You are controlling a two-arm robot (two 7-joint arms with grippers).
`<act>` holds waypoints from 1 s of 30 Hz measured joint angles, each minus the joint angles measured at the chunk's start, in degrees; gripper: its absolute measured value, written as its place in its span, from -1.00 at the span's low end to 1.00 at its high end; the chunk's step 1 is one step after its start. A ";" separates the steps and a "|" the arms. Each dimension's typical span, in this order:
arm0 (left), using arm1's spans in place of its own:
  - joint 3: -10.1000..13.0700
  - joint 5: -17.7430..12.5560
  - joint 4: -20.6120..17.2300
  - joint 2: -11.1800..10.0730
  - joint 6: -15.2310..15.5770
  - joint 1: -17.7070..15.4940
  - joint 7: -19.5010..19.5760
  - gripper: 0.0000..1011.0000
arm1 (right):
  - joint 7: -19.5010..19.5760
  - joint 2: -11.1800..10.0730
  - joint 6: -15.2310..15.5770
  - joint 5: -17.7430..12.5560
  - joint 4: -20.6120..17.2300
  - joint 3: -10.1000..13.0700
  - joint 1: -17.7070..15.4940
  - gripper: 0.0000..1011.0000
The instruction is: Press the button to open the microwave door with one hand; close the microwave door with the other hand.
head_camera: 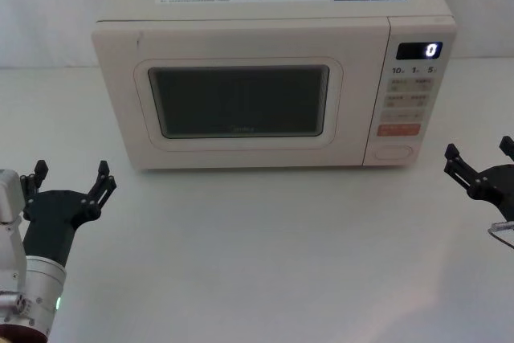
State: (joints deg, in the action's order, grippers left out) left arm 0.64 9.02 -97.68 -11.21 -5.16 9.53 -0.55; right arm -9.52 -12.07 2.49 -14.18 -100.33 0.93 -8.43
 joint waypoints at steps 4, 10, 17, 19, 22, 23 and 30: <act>0.00 0.00 0.00 0.00 0.00 0.00 0.00 0.98 | 0.00 0.00 0.00 0.00 0.00 0.00 0.00 0.98; 0.00 0.00 0.00 0.00 0.00 0.00 0.00 0.98 | 0.00 0.00 0.00 0.00 0.00 0.00 0.00 0.98; 0.00 0.00 0.00 0.00 0.00 0.00 0.00 0.98 | 0.00 0.00 0.00 0.00 0.00 0.00 0.00 0.98; 0.00 0.00 0.00 0.00 0.00 0.00 0.00 0.98 | 0.00 0.00 0.00 0.00 0.00 0.00 0.00 0.98; 0.00 0.00 0.00 0.00 0.00 0.00 0.00 0.98 | 0.00 0.00 0.00 0.00 0.00 0.00 0.00 0.98; 0.00 0.00 0.00 0.00 0.00 0.00 0.00 0.98 | 0.00 0.00 0.00 0.00 0.00 0.00 0.00 0.98; 0.00 0.00 0.00 0.00 0.00 0.00 0.00 0.98 | 0.00 0.00 0.00 0.00 0.00 0.00 0.00 0.98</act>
State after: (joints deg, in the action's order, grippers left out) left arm 0.63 9.03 -97.68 -11.21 -5.16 9.53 -0.55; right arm -9.52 -12.07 2.49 -14.18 -100.33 0.93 -8.43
